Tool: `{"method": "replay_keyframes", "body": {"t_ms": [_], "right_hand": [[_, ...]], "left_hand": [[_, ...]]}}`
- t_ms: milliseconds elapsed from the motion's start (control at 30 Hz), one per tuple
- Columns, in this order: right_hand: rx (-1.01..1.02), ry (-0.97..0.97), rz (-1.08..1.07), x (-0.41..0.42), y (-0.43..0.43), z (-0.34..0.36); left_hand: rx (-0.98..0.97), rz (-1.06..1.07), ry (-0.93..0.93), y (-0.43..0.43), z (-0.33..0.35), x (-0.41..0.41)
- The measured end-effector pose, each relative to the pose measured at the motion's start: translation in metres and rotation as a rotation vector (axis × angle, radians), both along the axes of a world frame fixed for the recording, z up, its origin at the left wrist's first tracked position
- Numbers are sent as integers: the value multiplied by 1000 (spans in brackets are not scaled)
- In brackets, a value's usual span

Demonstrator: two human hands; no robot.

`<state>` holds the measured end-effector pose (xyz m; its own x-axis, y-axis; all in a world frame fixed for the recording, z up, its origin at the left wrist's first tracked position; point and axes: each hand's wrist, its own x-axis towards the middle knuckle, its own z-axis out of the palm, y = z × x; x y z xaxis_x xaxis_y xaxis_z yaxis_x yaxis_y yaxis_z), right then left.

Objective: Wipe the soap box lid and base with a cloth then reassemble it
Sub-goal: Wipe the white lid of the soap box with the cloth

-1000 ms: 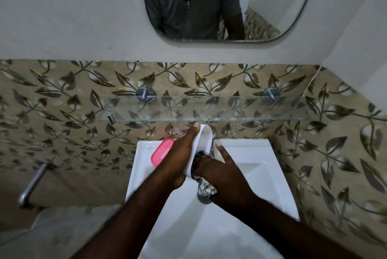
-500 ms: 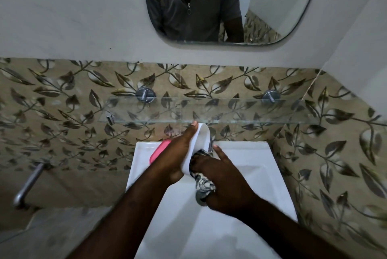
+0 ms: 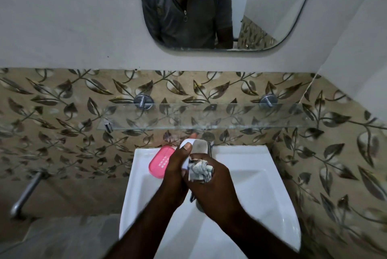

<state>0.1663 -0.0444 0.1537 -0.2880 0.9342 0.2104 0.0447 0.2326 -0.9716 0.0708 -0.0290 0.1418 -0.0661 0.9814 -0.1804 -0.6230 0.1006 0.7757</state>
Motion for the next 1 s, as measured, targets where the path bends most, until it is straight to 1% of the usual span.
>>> {"method": "replay_keyframes", "body": {"t_ms": [67,133,167,200,267,300,367,400,433,500,567,600,633,700,733,767,800,833,867,900,967,1000], "right_hand": [[231,-126,43,6,-3,-1],[447,-363,18,17,6,-5],[482,-464,-12,22,13,-10],[464,-510,-51,24,18,-15],[346,-515,-131,21,17,-9],[280,-456,-150,16,12,-3],[117,-250,-90,3,0,6],[104,-180,-59,0,-4,9],[157,-151,-41,-2,-6,12],[369,-213,-40,3,-4,10],[565,-409,-104,13,6,0],[613,-515,-146,18,14,-5],[618,-604,-178,21,20,-8],[487,-727,-232,19,21,-1],[373,-711,-242,14,17,7],[263,-610,-205,9,13,13],[196,-496,-160,5,7,19],[191,-410,-123,2,3,23],[257,-373,-111,1,-1,25],[384,-395,-121,3,-2,24],[593,-532,-160,12,7,9],[644,-583,-169,17,13,1]], "left_hand": [[-14,48,-88,2,4,-6],[-60,82,-154,4,6,-10],[-82,97,-173,4,7,-10],[-92,112,-177,6,6,-10],[-94,140,-161,6,4,-9],[-75,133,-133,6,4,-8],[-26,94,-88,7,5,-6],[-8,84,-110,7,6,-6],[-4,86,-131,7,7,-7],[-29,82,-166,6,10,-9],[-60,58,-223,6,15,-11],[-70,52,-230,7,19,-10],[-76,44,-218,8,22,-10],[-98,30,-207,9,28,-7],[-118,39,-192,9,28,-6],[-126,47,-173,10,28,-4],[-128,48,-154,11,27,-3],[-121,33,-159,10,29,-1],[-109,26,-177,11,28,-1],[-98,27,-183,13,28,-2],[-78,41,-191,13,28,-6],[-71,40,-207,14,28,-7]]}}
